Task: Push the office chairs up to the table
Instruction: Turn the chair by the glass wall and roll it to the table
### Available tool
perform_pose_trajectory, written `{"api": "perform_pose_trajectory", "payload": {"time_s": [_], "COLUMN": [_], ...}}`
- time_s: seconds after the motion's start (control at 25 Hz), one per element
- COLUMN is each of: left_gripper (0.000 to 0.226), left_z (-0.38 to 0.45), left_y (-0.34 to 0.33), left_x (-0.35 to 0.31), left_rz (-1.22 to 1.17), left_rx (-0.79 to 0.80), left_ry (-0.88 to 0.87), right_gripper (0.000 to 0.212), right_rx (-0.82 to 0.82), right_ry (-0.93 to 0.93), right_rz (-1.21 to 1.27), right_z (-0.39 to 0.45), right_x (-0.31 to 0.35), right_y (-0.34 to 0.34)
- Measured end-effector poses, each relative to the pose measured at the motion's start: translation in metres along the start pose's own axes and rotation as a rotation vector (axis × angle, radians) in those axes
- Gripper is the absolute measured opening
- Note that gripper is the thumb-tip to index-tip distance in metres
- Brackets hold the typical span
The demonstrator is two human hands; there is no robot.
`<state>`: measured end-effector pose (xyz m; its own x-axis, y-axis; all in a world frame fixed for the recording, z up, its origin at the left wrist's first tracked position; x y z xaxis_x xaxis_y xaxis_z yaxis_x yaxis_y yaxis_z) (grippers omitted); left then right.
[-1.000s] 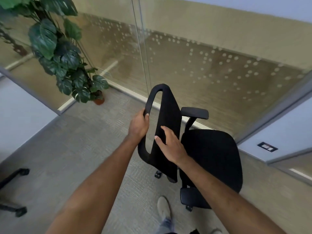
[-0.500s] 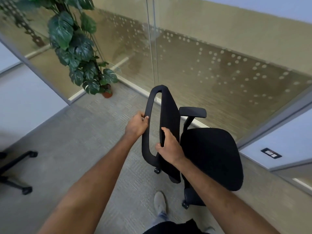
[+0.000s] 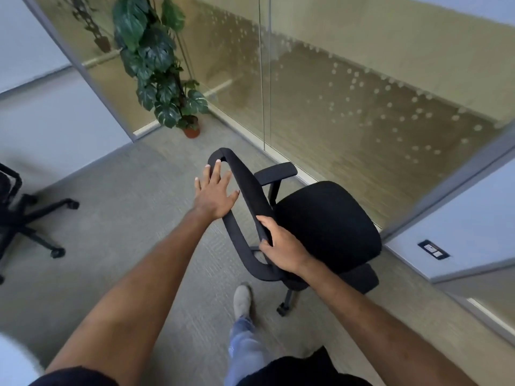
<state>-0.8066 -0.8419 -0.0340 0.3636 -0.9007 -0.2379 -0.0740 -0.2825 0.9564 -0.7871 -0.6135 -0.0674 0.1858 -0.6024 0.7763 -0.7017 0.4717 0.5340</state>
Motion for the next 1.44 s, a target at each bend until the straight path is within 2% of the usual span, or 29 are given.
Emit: {"api": "perform_pose_trajectory", "payload": {"time_s": [0.16, 0.28, 0.4, 0.48, 0.6, 0.68, 0.8, 0.96, 1.16, 1.44], "left_gripper": [0.076, 0.08, 0.074, 0.069, 0.079, 0.088, 0.093, 0.103, 0.115, 0.101], "left_z": [-0.063, -0.093, -0.114, -0.128, -0.15, -0.164, -0.176, -0.172, -0.162, -0.157], "left_y": [-0.02, -0.024, -0.032, -0.037, -0.048, -0.057, -0.065, -0.066, -0.068, -0.077], "left_x": [-0.031, -0.054, -0.079, -0.096, -0.114, -0.122, -0.131, -0.15, -0.174, -0.219], "left_rz": [0.059, 0.097, 0.14, 0.185, 0.218, 0.212, 0.219, 0.284, 0.32, 0.3], "left_rx": [-0.043, -0.073, -0.058, -0.052, -0.047, -0.034, -0.029, 0.004, 0.09, 0.035], "left_ry": [0.003, -0.051, -0.179, -0.291, -0.412, -0.46, -0.522, -0.554, -0.509, -0.379], "right_gripper": [0.051, 0.051, 0.061, 0.075, 0.108, 0.116, 0.107, 0.085, 0.068, 0.046], "right_rx": [0.014, 0.002, -0.001, -0.052, -0.255, -0.385, -0.486, -0.443, -0.475, -0.486], "right_ry": [-0.007, -0.042, -0.087, -0.11, -0.158, -0.152, -0.057, -0.003, 0.05, 0.15], "right_rz": [-0.066, -0.134, -0.257, -0.41, -0.598, -0.676, -0.733, -0.7, -0.686, -0.702], "right_z": [-0.058, -0.083, -0.102, -0.117, -0.141, -0.156, -0.172, -0.178, -0.182, -0.178], "right_x": [-0.035, -0.046, -0.056, -0.062, -0.071, -0.074, -0.081, -0.093, -0.104, -0.127], "right_y": [0.016, 0.035, 0.047, 0.051, 0.054, 0.057, 0.069, 0.093, 0.127, 0.176]}}
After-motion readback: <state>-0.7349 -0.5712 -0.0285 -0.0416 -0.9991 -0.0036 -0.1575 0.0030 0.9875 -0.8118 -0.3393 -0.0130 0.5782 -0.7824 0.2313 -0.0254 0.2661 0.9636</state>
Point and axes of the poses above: each hand's wrist, its own z-axis towards the middle knuckle, its own y-axis out of the back of the hand, x = y × z, the point moved 7 cm from there along z, towards the middle knuckle, and after that the axes turned 3 degrees about -y, right-handed, at the moved point
